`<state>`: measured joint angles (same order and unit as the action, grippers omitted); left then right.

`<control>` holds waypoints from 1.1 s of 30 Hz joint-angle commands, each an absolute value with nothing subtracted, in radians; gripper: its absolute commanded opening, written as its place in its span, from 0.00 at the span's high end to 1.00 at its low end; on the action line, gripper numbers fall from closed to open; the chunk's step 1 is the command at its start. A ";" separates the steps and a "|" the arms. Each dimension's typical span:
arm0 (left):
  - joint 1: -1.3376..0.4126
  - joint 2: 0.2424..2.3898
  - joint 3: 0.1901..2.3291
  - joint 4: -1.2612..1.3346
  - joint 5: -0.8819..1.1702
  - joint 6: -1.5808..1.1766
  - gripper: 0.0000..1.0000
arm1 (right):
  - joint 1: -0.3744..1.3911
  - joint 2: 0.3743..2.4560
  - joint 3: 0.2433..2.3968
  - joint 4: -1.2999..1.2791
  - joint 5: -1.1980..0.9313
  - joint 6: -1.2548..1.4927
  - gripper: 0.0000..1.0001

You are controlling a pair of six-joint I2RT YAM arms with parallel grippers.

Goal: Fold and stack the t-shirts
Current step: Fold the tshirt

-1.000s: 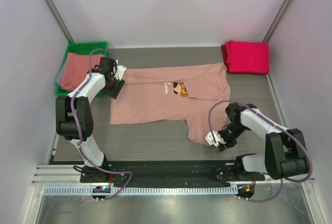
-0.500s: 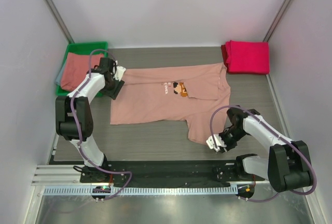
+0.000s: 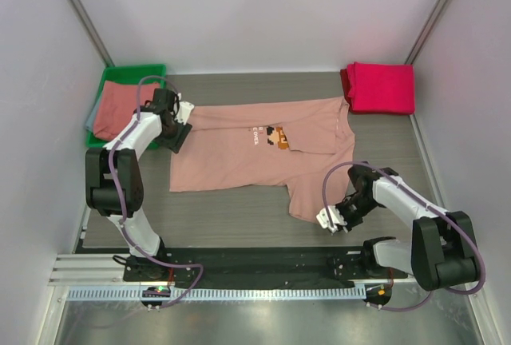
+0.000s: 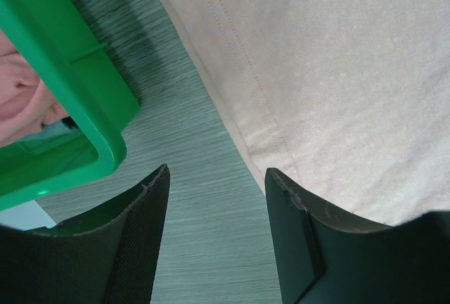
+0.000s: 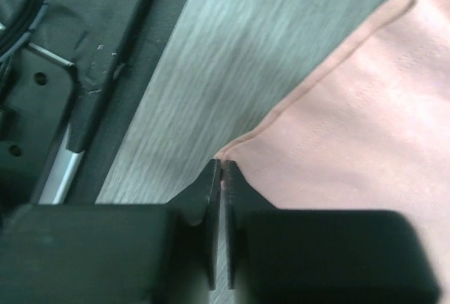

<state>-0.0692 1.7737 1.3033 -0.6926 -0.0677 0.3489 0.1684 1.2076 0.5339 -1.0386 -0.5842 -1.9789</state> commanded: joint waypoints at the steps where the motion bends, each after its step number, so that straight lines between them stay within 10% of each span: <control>1: -0.064 1.773 1.347 -0.686 -0.058 0.360 0.42 | 0.176 1.239 0.526 -1.006 -0.546 -2.243 0.94; 33: 0.054 1.744 1.095 -0.933 0.247 0.388 0.56 | 0.255 1.104 0.640 -0.755 -0.382 -1.580 0.99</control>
